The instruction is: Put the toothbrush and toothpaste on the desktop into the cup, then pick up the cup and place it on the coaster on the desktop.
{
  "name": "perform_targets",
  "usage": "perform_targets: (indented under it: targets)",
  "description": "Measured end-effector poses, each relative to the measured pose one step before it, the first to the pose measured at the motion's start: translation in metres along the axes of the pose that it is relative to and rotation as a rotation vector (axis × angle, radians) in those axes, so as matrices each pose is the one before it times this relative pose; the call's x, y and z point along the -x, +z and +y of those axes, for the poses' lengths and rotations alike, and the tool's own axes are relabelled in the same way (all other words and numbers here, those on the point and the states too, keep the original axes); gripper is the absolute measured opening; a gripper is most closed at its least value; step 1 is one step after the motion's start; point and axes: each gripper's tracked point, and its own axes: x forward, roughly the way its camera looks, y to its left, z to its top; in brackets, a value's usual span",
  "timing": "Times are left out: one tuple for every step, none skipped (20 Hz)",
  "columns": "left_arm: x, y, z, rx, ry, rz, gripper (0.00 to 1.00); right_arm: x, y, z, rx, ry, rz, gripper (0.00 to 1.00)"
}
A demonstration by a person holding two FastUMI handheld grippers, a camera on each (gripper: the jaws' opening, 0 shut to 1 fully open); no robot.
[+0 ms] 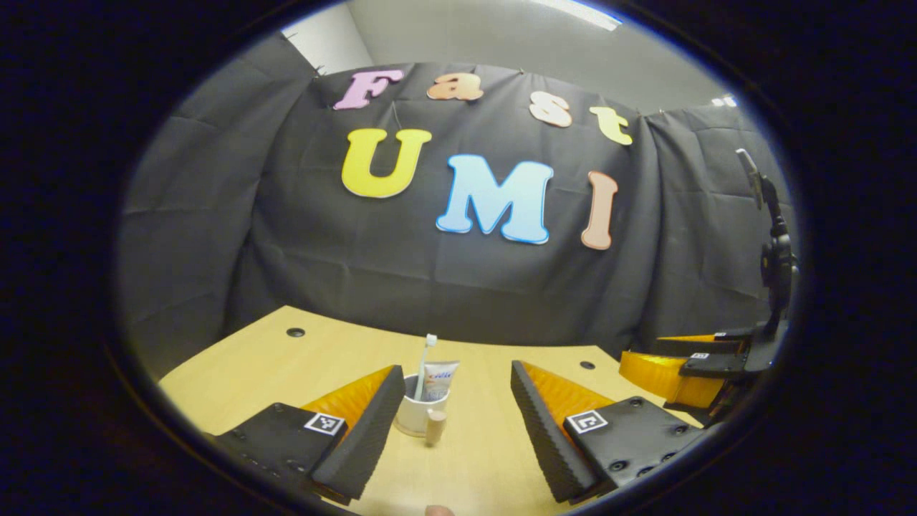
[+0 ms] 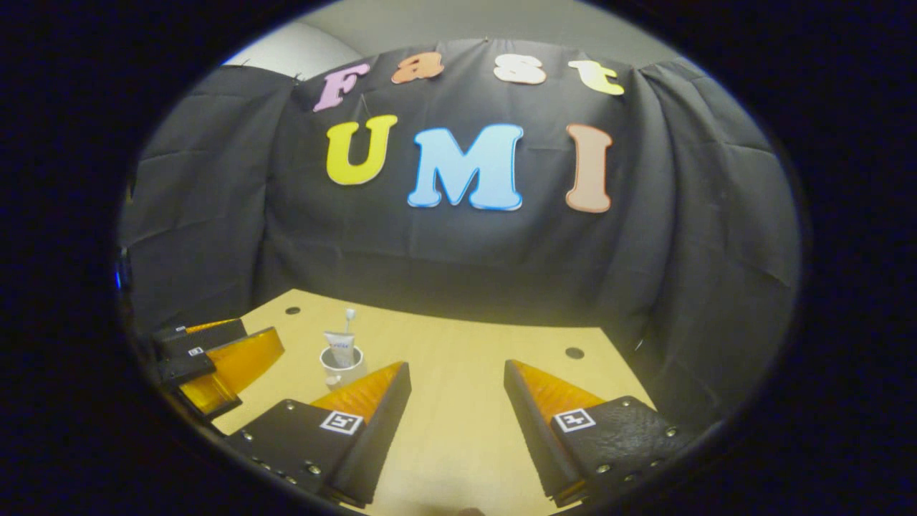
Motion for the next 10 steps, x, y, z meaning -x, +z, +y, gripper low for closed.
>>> perform_targets:
  targets:
    - [0.00407,0.00589,-0.00545,-0.00819,-0.00188,-0.02612,0.96,0.00398,0.00518,-0.00592,0.01294,-0.01056,-0.03017,0.82]
    - [0.00513,0.00403,-0.00412,-0.01152,0.00152,-0.01989,0.99,0.00055,0.00135,-0.00415,0.01151,-0.00586,-0.01703,0.82]
    - [0.00354,0.00267,-0.00192,-0.01034,0.00528,-0.01168,0.96,0.00658,0.00392,-0.00669,0.0109,0.00018,-0.01163,0.82]
    - [0.00382,0.00463,-0.00276,-0.00474,0.00722,-0.01254,0.94,0.00412,0.00526,-0.00473,0.01056,-0.00606,-0.02008,0.82]
    - [0.00281,0.00526,-0.00171,0.00235,0.01158,-0.00235,0.96,0.00211,0.00469,-0.00287,0.01061,-0.00948,-0.0186,0.82]
    - [0.00283,0.00167,-0.00042,0.0074,0.0059,0.00486,0.96,0.00151,0.00555,-0.00317,0.0051,-0.01237,-0.01992,0.82]
    - [0.00178,0.00028,0.00292,0.00334,0.01353,0.00562,0.96,0.0007,0.00102,-0.00165,-0.00169,-0.00522,-0.01264,0.82]
    - [0.00197,0.00277,0.0022,0.00284,0.00658,-0.00289,0.94,0.00073,0.00475,0.0002,-0.00803,-0.00414,-0.02209,0.82]
    - [0.00244,0.00361,0.00114,0.00143,0.00441,-0.00592,0.96,-0.00113,0.0043,0.00061,-0.00572,-0.00056,-0.02207,0.82]
    - [0.00216,0.00382,0.00123,0.00119,0.00265,-0.00824,0.96,-0.00104,0.00481,-0.00014,0.00116,-0.0027,-0.0204,0.81]
